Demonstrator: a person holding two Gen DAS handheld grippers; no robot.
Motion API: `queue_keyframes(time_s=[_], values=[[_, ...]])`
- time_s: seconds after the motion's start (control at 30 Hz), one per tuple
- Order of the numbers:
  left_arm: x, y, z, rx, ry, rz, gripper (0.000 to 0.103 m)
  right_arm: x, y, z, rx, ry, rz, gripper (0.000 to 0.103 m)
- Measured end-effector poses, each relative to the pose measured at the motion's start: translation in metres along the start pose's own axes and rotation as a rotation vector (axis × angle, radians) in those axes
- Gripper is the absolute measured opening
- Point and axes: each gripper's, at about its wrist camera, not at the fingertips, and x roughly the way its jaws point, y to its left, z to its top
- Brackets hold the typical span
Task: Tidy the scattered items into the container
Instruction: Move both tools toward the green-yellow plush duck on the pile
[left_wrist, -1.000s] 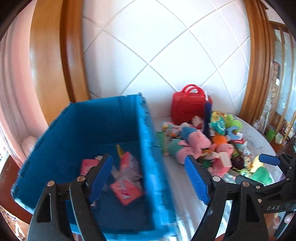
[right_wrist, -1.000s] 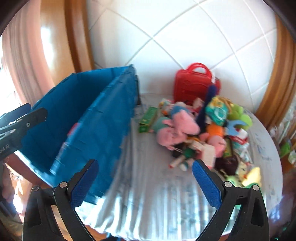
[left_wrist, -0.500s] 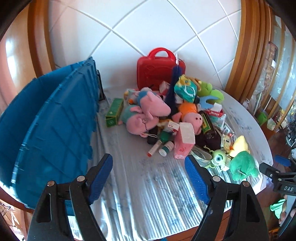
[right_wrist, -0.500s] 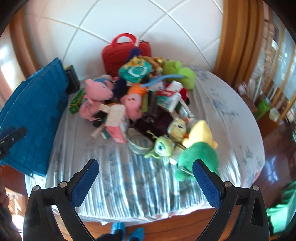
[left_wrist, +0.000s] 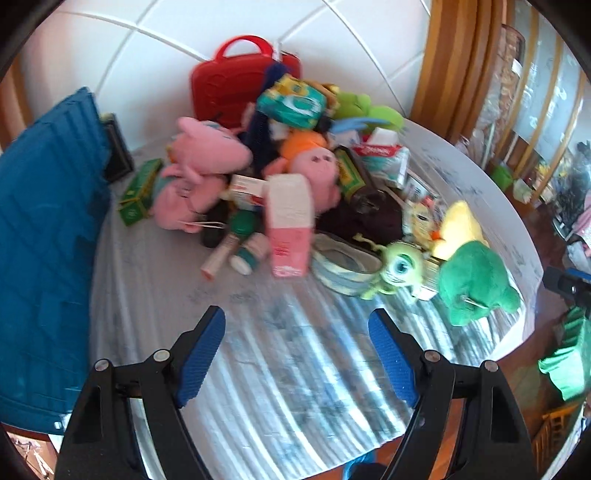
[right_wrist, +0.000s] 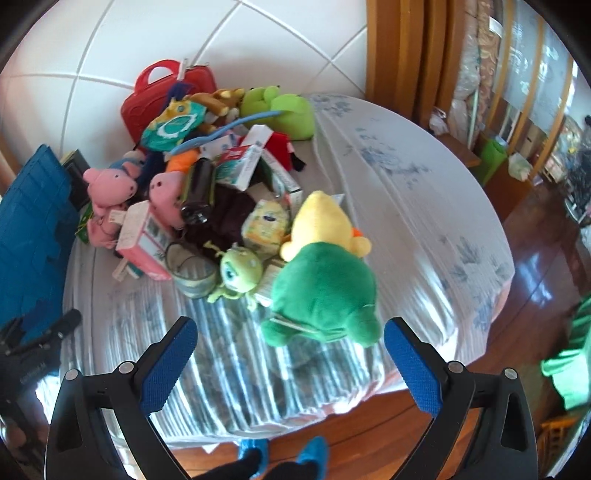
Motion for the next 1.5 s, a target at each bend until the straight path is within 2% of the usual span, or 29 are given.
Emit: queue_keyframes(time_s=[0.2, 0.33, 0.53, 0.73, 0.83, 0.9, 1.0, 1.1, 1.2, 1.3, 1.4, 1.5], values=[[0.039, -0.082, 0.007, -0.012, 0.033, -0.021, 0.080, 0.028, -0.064, 0.029, -0.073, 0.010, -0.011, 0.103], [0.063, -0.133, 0.012, -0.114, 0.059, 0.034, 0.080, 0.060, -0.108, 0.055, -0.165, 0.053, 0.052, 0.103], [0.078, -0.197, 0.006, -0.247, 0.130, 0.024, 0.080, 0.095, -0.151, 0.081, -0.306, 0.138, 0.120, 0.103], [0.091, -0.258, -0.002, -0.196, 0.168, 0.014, 0.080, 0.099, -0.176, 0.084, -0.331, 0.155, 0.172, 0.103], [0.107, -0.264, -0.014, -0.194, 0.200, 0.017, 0.080, 0.098, -0.180, 0.081, -0.338, 0.155, 0.165, 0.103], [0.116, -0.259, -0.023, -0.189, 0.203, 0.082, 0.080, 0.099, -0.179, 0.076, -0.347, 0.166, 0.167, 0.103], [0.117, -0.239, -0.031, -0.221, 0.197, 0.125, 0.084, 0.101, -0.172, 0.067, -0.395, 0.190, 0.216, 0.103], [0.107, -0.219, -0.030, -0.226, 0.171, 0.226, 0.088, 0.110, -0.163, 0.065, -0.433, 0.211, 0.279, 0.103], [0.096, -0.204, -0.026, -0.254, 0.119, 0.332, 0.096, 0.129, -0.146, 0.070, -0.497, 0.230, 0.321, 0.103], [0.093, -0.201, -0.024, -0.323, 0.102, 0.330, 0.096, 0.148, -0.127, 0.075, -0.586, 0.251, 0.379, 0.102], [0.095, -0.214, -0.028, -0.353, 0.105, 0.334, 0.096, 0.162, -0.108, 0.078, -0.701, 0.248, 0.402, 0.091], [0.100, -0.225, -0.036, -0.382, 0.118, 0.355, 0.096, 0.179, -0.095, 0.080, -0.791, 0.257, 0.408, 0.089]])
